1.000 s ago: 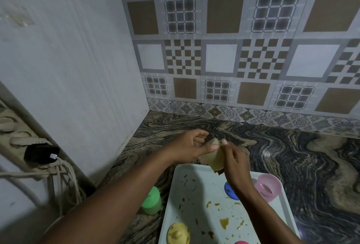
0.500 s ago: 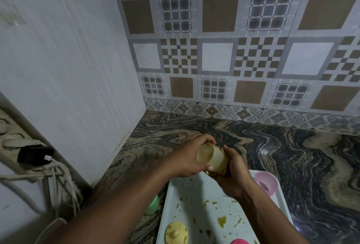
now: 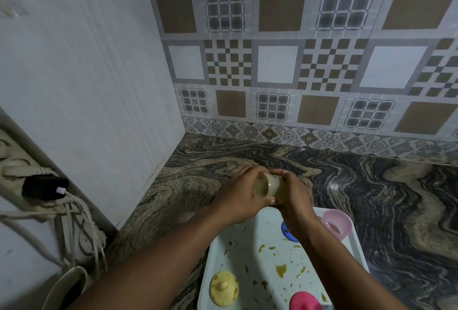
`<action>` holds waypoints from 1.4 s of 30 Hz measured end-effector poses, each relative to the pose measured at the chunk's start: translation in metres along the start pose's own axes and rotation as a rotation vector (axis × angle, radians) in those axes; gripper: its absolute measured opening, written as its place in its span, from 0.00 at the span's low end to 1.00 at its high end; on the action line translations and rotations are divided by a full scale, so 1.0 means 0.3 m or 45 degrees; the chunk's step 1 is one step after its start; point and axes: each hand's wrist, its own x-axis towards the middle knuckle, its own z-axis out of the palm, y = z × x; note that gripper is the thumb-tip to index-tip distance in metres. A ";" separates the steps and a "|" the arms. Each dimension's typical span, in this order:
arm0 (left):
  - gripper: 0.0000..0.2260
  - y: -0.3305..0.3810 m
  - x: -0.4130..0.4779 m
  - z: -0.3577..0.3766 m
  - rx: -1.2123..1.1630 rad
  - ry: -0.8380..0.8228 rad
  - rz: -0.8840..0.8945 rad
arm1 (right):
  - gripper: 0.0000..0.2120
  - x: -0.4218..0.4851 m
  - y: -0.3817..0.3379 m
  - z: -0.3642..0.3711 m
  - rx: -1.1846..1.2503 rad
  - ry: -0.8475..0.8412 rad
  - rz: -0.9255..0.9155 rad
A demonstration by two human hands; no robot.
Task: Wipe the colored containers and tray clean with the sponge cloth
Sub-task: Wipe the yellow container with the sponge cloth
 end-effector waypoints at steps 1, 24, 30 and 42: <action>0.27 -0.005 -0.007 0.000 0.116 0.001 0.115 | 0.13 -0.001 -0.001 0.005 -0.004 -0.003 -0.021; 0.31 -0.084 -0.048 -0.002 0.311 0.124 0.225 | 0.15 -0.002 0.020 0.024 -0.163 -0.085 -0.229; 0.35 -0.092 -0.034 -0.019 0.218 0.111 0.118 | 0.15 -0.009 0.001 0.020 -0.144 -0.085 -0.230; 0.29 -0.087 -0.010 -0.012 0.002 0.153 0.028 | 0.15 0.022 0.008 0.025 -0.154 -0.072 -0.252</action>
